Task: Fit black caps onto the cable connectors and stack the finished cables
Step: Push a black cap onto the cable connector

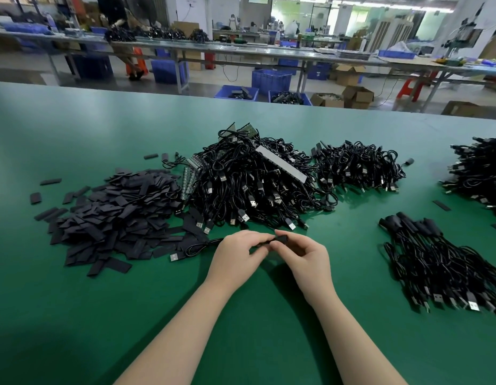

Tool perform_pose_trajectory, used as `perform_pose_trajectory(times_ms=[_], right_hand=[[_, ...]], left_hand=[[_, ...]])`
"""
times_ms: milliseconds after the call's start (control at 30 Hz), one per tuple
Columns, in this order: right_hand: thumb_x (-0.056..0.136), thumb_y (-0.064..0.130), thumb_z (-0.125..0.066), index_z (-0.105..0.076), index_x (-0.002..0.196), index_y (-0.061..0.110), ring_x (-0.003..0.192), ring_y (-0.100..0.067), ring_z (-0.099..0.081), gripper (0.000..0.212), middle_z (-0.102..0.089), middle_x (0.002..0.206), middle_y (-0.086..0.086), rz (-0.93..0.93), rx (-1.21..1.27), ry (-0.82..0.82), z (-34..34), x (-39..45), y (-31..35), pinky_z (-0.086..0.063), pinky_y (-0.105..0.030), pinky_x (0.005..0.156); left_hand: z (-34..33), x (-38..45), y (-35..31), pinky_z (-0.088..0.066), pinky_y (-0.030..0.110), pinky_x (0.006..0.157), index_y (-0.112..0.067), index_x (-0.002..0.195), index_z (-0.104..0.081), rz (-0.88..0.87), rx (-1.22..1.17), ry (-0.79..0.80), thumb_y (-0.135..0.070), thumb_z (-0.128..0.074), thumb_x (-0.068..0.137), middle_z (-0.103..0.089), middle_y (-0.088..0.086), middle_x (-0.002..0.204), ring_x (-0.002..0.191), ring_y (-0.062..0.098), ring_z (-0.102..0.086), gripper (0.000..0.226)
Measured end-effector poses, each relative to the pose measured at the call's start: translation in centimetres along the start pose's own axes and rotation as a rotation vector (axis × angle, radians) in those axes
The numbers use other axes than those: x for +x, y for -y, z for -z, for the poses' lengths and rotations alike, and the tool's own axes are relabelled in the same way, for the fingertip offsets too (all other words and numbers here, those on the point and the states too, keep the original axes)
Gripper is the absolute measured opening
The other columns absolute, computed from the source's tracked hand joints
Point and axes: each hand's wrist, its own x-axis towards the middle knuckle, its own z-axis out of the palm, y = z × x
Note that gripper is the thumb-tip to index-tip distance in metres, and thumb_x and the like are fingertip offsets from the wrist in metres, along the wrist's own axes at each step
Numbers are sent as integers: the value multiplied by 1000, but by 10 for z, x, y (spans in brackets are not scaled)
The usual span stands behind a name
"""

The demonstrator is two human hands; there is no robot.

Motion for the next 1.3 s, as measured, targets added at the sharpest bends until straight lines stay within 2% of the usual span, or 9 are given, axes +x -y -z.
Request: perform_pose_trajectory(times_ms=[300,567,667,767,900,967,1100,1200,1300], right_hand=[[79,17,-82,-79,74,36,74,-2,-69,20,-76,78,9,-24,6,-12,1,-1,2,-49,-10,66],[81,15,-81,-79,82,36,80,-4,-70,22,-77,86,6,-52,78,43,3,-1,4,-51,-13,71],[83,16,-79,-80,80,34,77,-5,-70,18,-77,83,4,-72,104,-8,3,0,4,-51,-14,69],[84,19,-78,-79,75,29,70,-5,-68,13,-75,74,3,-106,180,-131,6,1,2,-52,-14,65],[87,18,-76,-79,73,22,72,-10,-69,15,-74,73,-1,-154,314,-235,9,4,0,-53,-17,67],[87,17,-75,-79,74,22,74,-13,-70,15,-73,70,-1,-157,325,-246,8,4,-1,-53,-18,68],[86,18,-77,-77,75,23,76,-13,-72,12,-76,79,-3,-140,299,-254,7,4,-2,-54,-17,66],[82,16,-81,-75,76,23,74,-10,-71,11,-76,78,-1,-135,305,-251,5,3,0,-53,-16,63],[83,13,-79,-76,75,34,72,-7,-71,23,-75,76,2,-104,296,-235,5,2,1,-53,-15,64]], left_hand=[[-1,-1,0,-51,27,77,-30,97,-76,-14,-2,14,-26,-65,87,-71,-17,91,91,0,-61,15],[-4,-1,6,-46,11,76,-22,99,-75,-24,-27,-59,-20,-69,86,-65,-21,90,92,-3,-59,14],[-4,0,3,-49,19,80,-25,99,-74,-68,4,-62,-34,-66,87,-68,-19,93,92,-2,-61,17],[-4,1,3,-45,29,95,-25,113,-71,-65,163,-111,-52,-60,88,-69,-12,108,104,6,-61,39],[-11,2,6,-34,34,104,-24,130,-62,49,459,-93,-43,-58,94,-60,-7,125,120,16,-52,41],[-14,2,8,-32,32,102,-27,124,-66,72,523,-45,-40,-54,95,-59,-9,122,116,15,-52,34],[-13,2,8,-33,29,94,-29,107,-73,62,470,-69,-33,-56,96,-60,-11,109,103,12,-55,21],[-12,3,8,-33,28,94,-30,110,-70,57,436,-48,-33,-53,98,-61,-14,110,105,10,-55,21],[-8,3,5,-41,33,96,-27,109,-68,21,314,-26,-29,-55,98,-67,-15,108,104,10,-59,17]])
